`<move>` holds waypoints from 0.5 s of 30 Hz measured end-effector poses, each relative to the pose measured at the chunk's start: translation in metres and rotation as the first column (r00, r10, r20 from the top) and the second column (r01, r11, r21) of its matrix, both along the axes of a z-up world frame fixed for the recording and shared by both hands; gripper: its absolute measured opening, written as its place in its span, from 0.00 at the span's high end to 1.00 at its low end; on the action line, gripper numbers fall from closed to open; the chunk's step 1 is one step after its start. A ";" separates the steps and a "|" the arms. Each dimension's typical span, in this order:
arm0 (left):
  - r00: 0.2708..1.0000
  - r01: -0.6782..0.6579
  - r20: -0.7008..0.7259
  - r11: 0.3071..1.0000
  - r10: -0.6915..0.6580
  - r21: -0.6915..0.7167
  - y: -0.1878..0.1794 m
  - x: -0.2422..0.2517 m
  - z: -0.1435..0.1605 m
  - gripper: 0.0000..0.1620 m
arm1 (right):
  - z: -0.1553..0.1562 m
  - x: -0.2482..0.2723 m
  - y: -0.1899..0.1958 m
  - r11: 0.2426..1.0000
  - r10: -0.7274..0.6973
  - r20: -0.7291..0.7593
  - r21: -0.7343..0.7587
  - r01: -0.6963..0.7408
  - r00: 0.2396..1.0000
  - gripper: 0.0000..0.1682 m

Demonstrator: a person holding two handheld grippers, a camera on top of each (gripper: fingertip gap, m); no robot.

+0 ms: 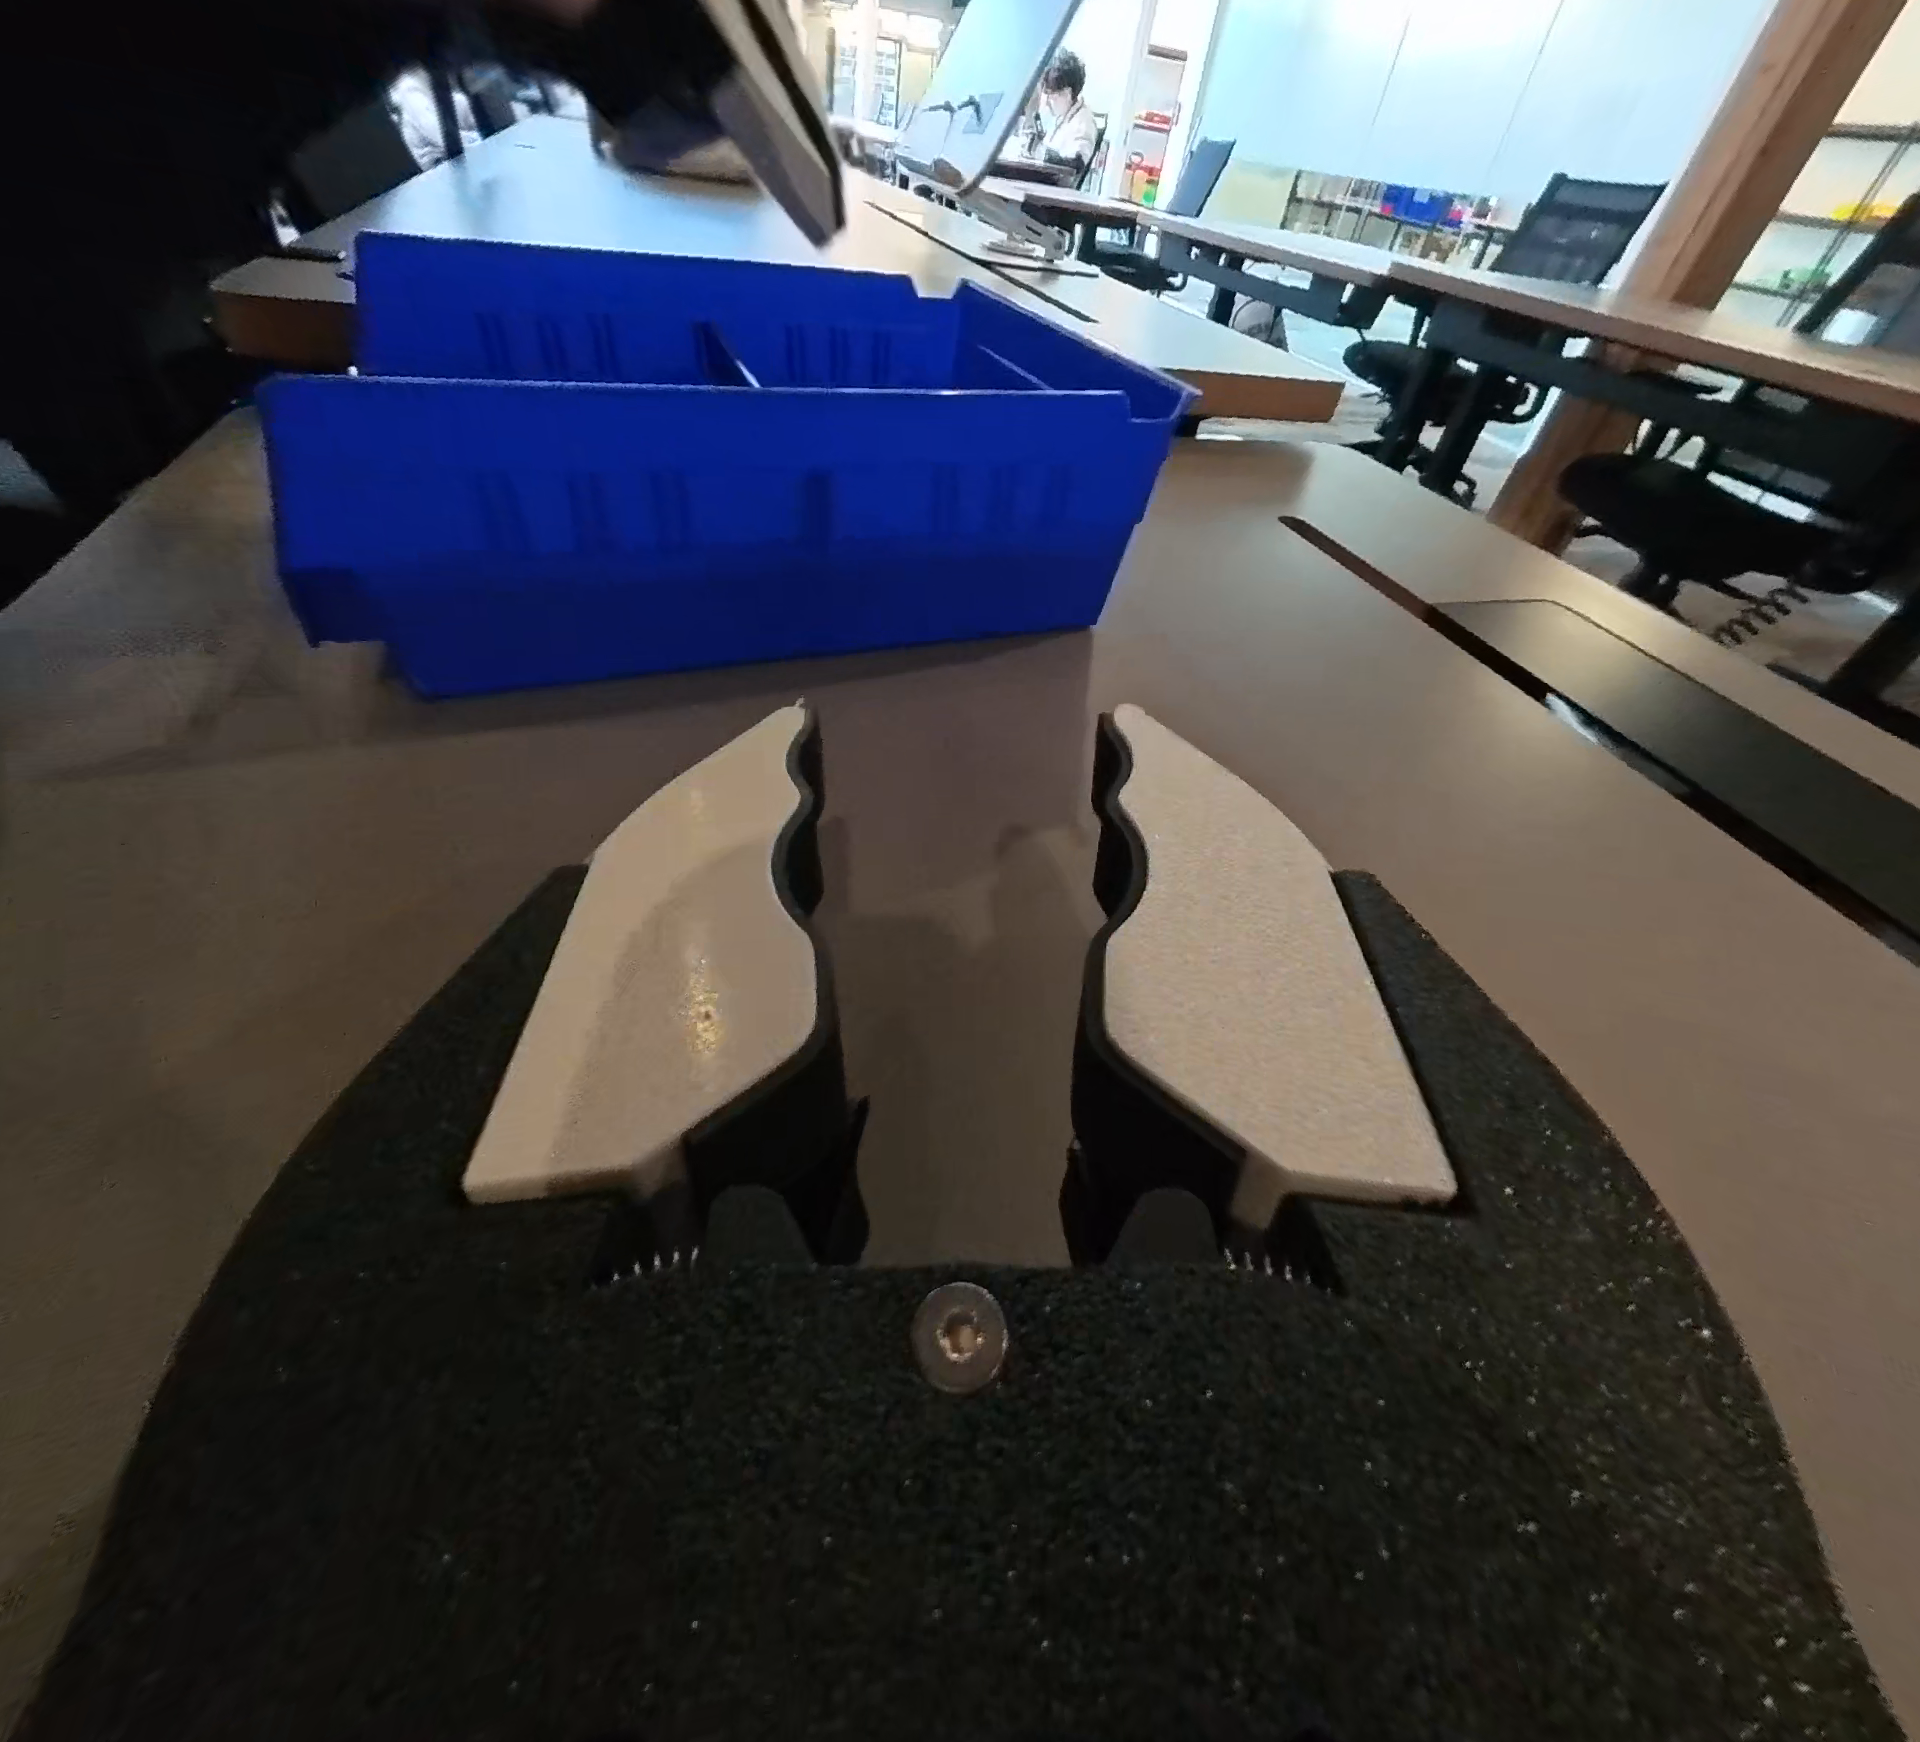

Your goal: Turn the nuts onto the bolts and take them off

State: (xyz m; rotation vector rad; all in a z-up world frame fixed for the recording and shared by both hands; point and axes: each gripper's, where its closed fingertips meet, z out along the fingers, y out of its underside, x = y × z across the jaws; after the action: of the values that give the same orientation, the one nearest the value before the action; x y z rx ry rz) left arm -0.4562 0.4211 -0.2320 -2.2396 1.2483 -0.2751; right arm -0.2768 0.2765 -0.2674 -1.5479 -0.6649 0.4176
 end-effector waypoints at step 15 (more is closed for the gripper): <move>0.960 -0.220 -0.262 0.854 0.103 -0.471 0.009 0.026 -0.108 0.84 | 0.006 0.001 -0.003 0.993 -0.042 0.063 0.116 0.035 0.997 0.72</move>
State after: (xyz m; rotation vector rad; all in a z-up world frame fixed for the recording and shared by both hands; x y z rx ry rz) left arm -0.4306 0.4297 -0.3399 -2.8766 1.1873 -0.3080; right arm -0.2762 0.2731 -0.2614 -1.4673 -0.6972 0.2953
